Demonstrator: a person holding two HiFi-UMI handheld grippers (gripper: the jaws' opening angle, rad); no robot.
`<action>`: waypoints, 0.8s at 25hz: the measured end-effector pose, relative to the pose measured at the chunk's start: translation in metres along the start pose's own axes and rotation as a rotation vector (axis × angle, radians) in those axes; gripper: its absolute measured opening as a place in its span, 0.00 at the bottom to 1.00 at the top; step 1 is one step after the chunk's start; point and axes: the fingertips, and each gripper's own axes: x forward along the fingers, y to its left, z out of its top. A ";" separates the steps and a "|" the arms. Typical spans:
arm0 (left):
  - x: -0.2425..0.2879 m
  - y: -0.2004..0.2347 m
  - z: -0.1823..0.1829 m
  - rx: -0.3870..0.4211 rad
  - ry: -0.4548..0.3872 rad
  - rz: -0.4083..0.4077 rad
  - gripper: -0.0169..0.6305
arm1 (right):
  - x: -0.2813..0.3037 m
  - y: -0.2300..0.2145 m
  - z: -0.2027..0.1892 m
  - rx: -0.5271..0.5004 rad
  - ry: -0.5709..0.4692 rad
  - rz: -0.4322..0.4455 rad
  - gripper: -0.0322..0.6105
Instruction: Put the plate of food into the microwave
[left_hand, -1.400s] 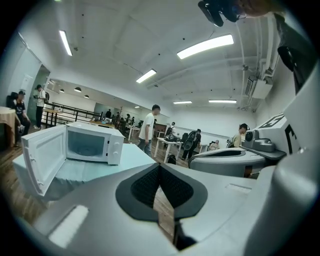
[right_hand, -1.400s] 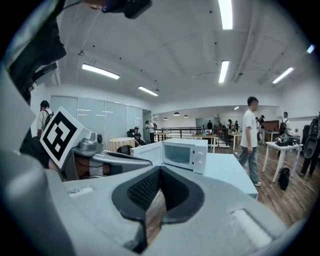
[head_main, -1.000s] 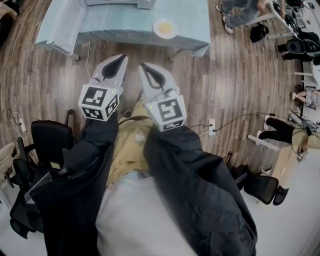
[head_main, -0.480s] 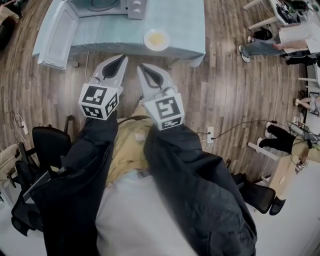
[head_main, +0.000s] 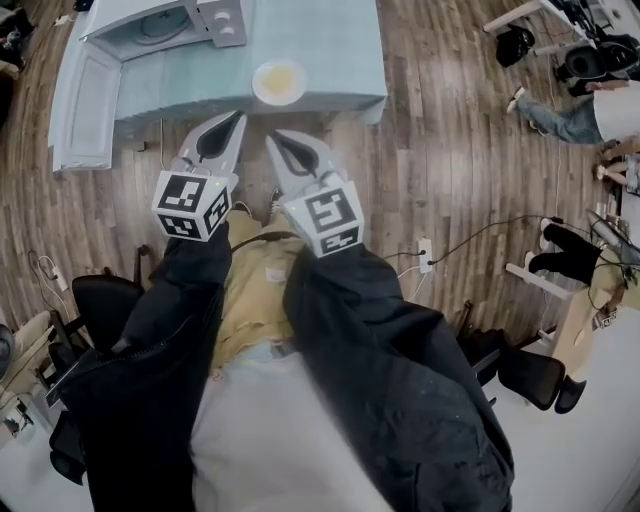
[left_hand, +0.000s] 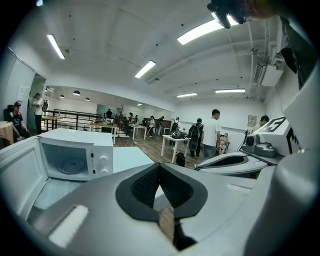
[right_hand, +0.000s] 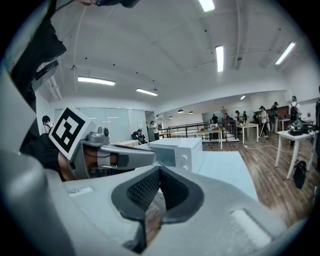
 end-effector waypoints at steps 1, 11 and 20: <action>0.002 -0.001 -0.001 0.001 0.005 -0.002 0.02 | 0.000 -0.002 -0.002 0.005 0.003 0.000 0.05; 0.026 0.004 -0.010 -0.031 0.028 -0.037 0.02 | 0.011 -0.008 -0.016 0.026 0.051 0.018 0.05; 0.046 0.037 0.001 -0.049 0.031 -0.048 0.02 | 0.045 -0.022 -0.005 0.018 0.082 0.007 0.05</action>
